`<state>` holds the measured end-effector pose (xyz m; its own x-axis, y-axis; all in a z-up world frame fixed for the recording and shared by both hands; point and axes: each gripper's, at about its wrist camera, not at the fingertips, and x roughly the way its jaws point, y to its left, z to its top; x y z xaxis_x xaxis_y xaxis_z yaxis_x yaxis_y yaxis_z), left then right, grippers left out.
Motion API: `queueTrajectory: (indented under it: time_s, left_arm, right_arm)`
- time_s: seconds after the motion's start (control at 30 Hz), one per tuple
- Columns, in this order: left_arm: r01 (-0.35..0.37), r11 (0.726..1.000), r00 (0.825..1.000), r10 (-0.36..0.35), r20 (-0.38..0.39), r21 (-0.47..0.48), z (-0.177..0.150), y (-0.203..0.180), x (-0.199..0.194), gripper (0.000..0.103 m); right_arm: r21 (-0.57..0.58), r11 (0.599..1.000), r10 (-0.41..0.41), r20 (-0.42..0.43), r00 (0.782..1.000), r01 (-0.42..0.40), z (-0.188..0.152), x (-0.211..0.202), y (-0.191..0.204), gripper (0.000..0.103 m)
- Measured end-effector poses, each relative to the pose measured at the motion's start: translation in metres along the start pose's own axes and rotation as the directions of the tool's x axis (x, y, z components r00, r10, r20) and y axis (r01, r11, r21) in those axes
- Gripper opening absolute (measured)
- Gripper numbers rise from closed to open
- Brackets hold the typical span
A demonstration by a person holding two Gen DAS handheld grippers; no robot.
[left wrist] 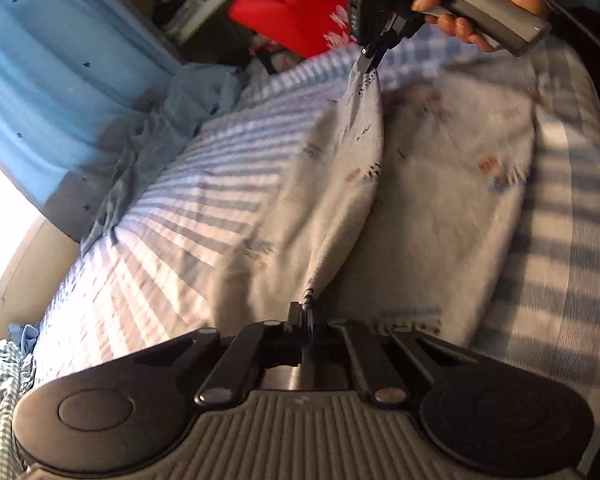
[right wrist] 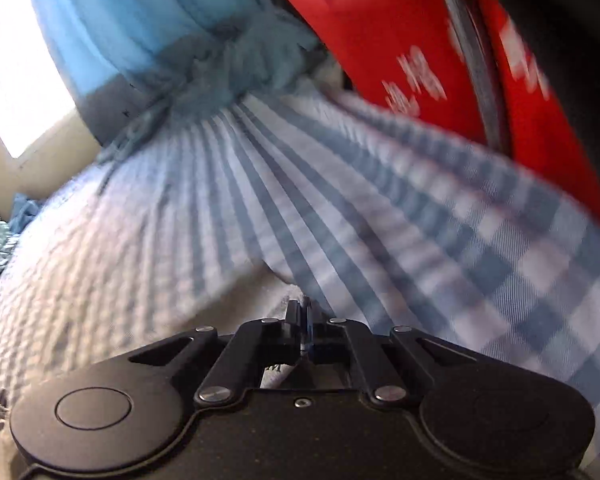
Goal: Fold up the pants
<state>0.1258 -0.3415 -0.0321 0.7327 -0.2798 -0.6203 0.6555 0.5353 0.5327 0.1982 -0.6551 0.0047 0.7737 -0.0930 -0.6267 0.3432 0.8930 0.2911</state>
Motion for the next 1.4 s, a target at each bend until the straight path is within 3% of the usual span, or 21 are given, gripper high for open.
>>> queueTrajectory:
  time_s: [0.17, 0.33, 0.53, 0.7, 0.83, 1.03, 1.1, 1.13, 1.17, 1.2, 1.27, 1.33, 1.4]
  left_arm:
    - [-0.007, 1.000, 0.996, 0.006, 0.087, 0.010, 0.012, 0.007, -0.027, 0.001]
    - [0.037, 0.995, 0.993, -0.047, 0.111, 0.093, 0.004, -0.020, -0.033, 0.001]
    - [0.042, 0.981, 0.995, -0.057, 0.079, 0.188, -0.015, -0.053, -0.025, 0.001]
    - [0.024, 0.978, 0.995, -0.044, 0.091, 0.205, -0.020, -0.058, -0.029, 0.001]
    - [0.044, 0.977, 0.995, -0.062, 0.081, 0.210, -0.025, -0.061, -0.029, 0.001]
    - [0.022, 0.966, 0.994, -0.050, 0.100, 0.259, -0.037, -0.068, -0.031, 0.002]
    - [0.026, 0.970, 0.993, -0.054, 0.108, 0.242, -0.039, -0.066, -0.032, 0.003]
    - [0.044, 0.976, 0.992, -0.068, 0.104, 0.215, -0.039, -0.062, -0.035, 0.007]
    - [0.077, 0.983, 0.991, -0.095, 0.097, 0.169, -0.039, -0.055, -0.039, 0.017]
    - [0.109, 0.987, 0.988, -0.121, 0.095, 0.118, -0.039, -0.046, -0.044, 0.024]
    - [0.136, 0.991, 0.984, -0.137, 0.111, 0.009, -0.041, -0.023, -0.054, 0.066]
    - [0.100, 0.990, 0.988, -0.088, 0.125, -0.094, -0.049, 0.003, -0.064, 0.073]
    - [0.042, 0.984, 0.995, -0.026, 0.099, -0.171, -0.063, 0.026, -0.069, 0.073]
  right_arm:
    - [-0.093, 0.996, -0.001, 0.136, 0.991, 0.014, 0.019, -0.073, 0.003, 0.001]
    - [-0.087, 0.993, -0.068, 0.155, 0.986, 0.082, -0.029, -0.123, -0.035, 0.001]
    - [0.025, 0.994, -0.112, 0.065, 0.992, 0.111, -0.099, -0.116, -0.081, 0.001]
    - [-0.005, 0.992, -0.123, 0.091, 0.988, 0.124, -0.109, -0.118, -0.072, 0.001]
    - [-0.071, 0.983, -0.167, 0.063, 0.984, 0.171, -0.121, -0.122, -0.068, 0.001]
    - [-0.068, 0.979, -0.189, 0.045, 0.981, 0.192, -0.128, -0.115, -0.072, 0.002]
    - [-0.076, 0.973, -0.219, 0.022, 0.975, 0.220, -0.128, -0.111, -0.070, 0.009]
    - [-0.080, 0.965, -0.248, 0.028, 0.968, 0.249, -0.129, -0.113, -0.067, 0.023]
    - [-0.093, 0.958, -0.269, 0.040, 0.962, 0.272, -0.129, -0.116, -0.063, 0.034]
    - [-0.119, 0.948, -0.289, 0.062, 0.955, 0.294, -0.130, -0.119, -0.057, 0.037]
    - [-0.173, 0.931, -0.307, 0.108, 0.945, 0.322, -0.131, -0.126, -0.042, 0.054]
    - [-0.224, 0.913, -0.311, 0.155, 0.938, 0.340, -0.133, -0.129, -0.022, 0.072]
    - [-0.285, 0.905, -0.269, 0.191, 0.944, 0.316, -0.137, -0.130, 0.004, 0.081]
